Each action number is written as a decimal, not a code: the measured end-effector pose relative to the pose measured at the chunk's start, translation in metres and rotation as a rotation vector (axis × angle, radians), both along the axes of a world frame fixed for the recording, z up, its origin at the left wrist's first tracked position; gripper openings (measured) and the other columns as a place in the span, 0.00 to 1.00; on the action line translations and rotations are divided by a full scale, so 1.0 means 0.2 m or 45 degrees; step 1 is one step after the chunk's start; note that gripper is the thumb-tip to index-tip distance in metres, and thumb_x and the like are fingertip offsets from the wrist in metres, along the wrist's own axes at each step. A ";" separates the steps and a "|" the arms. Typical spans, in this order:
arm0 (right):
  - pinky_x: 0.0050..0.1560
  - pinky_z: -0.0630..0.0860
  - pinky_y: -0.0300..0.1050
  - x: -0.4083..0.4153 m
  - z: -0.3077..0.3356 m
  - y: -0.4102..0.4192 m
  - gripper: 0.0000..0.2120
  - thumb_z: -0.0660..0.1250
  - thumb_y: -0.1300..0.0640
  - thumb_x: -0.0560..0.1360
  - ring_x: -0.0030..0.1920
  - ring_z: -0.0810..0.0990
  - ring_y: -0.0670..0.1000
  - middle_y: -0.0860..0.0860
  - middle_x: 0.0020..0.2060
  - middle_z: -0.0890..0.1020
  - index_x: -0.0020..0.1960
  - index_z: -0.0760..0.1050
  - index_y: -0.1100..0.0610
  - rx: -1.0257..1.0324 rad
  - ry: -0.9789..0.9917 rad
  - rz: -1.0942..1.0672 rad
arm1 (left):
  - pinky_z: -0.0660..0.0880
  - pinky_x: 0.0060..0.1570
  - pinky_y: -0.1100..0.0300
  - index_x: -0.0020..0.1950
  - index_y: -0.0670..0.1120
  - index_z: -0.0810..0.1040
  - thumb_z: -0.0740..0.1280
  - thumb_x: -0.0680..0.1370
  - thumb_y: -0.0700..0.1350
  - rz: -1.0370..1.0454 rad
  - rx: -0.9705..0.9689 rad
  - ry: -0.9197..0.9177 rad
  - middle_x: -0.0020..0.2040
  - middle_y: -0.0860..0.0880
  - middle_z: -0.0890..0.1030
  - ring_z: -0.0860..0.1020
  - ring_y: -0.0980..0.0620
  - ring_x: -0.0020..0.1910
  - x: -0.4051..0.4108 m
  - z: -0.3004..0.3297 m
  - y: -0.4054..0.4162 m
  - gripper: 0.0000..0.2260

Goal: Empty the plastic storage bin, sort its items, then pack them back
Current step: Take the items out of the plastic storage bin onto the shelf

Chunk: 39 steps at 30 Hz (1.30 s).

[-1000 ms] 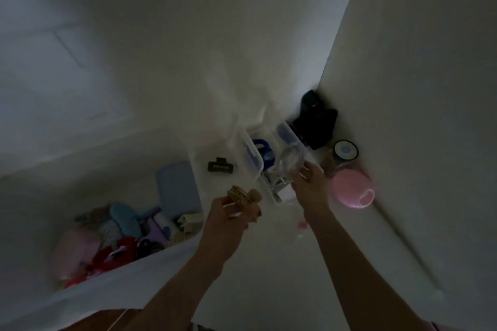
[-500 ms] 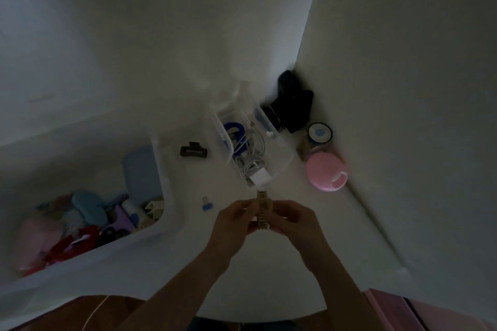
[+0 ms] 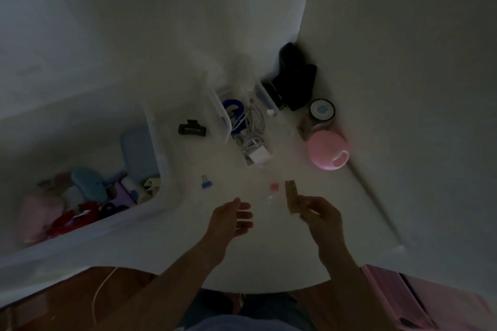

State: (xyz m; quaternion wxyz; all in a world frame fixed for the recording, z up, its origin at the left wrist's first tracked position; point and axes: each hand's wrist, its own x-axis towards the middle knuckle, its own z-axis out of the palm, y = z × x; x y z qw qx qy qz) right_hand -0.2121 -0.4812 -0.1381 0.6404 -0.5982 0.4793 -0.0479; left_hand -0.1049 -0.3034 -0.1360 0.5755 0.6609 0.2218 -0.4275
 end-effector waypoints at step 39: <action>0.48 0.77 0.41 1.20 0.46 1.29 0.10 0.71 0.54 0.75 0.50 0.83 0.51 0.50 0.49 0.84 0.56 0.79 0.54 -0.545 -0.237 0.934 | 0.77 0.45 0.67 0.46 0.57 0.78 0.64 0.81 0.46 -0.078 0.526 -1.030 0.41 0.63 0.81 0.80 0.64 0.43 0.46 0.56 1.35 0.07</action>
